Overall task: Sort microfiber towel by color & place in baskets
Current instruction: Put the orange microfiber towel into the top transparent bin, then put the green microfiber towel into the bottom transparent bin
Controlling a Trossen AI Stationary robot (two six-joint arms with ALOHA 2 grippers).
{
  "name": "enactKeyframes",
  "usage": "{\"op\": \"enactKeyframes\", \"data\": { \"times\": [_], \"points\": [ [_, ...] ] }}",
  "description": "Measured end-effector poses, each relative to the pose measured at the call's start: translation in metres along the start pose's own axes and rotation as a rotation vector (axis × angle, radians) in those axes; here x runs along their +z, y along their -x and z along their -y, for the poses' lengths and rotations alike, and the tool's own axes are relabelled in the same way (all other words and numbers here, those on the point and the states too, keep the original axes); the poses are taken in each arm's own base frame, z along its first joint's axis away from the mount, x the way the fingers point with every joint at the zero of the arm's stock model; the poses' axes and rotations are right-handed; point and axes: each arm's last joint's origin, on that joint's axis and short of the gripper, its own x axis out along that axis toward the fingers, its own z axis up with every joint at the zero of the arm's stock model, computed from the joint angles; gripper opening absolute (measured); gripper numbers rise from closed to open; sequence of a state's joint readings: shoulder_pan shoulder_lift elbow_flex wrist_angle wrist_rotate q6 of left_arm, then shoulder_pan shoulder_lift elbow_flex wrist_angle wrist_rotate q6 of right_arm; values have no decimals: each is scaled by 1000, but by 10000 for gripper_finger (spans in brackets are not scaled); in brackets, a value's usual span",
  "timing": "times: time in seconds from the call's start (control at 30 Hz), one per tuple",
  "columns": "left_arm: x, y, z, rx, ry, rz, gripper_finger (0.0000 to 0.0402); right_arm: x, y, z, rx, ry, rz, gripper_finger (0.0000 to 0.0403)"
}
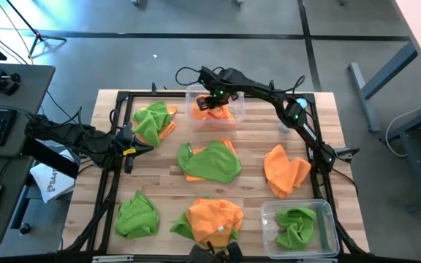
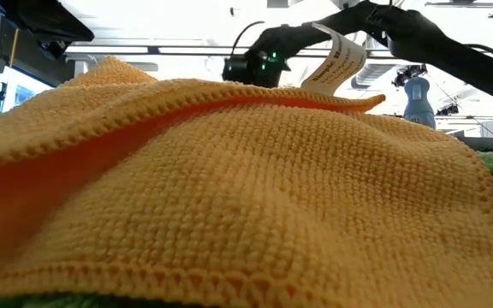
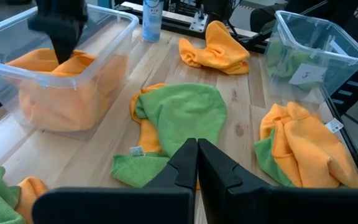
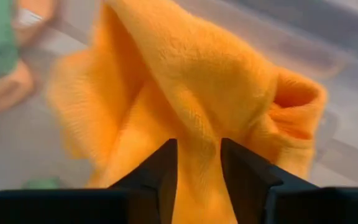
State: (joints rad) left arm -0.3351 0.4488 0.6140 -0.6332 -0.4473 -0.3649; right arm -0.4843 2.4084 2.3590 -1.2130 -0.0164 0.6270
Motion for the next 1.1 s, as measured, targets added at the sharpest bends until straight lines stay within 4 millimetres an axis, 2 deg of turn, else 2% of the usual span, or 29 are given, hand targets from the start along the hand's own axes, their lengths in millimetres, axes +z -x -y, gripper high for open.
{"op": "enactKeyframes", "data": {
  "times": [0.3,0.5,0.67,0.93,1.03,1.1],
  "points": [
    [0,0,0,-1,2,2,0,-16,71,5,-65,54,106,138],
    [0,0,0,-1,1,2,0,-38,110,-4,5,185,89,138],
    [0,0,0,0,1,2,0,-63,137,-19,-24,247,142,132],
    [0,0,0,7,-1,2,0,-114,176,-32,-180,284,216,80],
    [0,0,0,8,-1,3,0,-132,184,-38,-249,278,264,50],
    [0,0,0,8,-1,2,0,-146,185,-45,-236,300,279,25]
  ]
}}
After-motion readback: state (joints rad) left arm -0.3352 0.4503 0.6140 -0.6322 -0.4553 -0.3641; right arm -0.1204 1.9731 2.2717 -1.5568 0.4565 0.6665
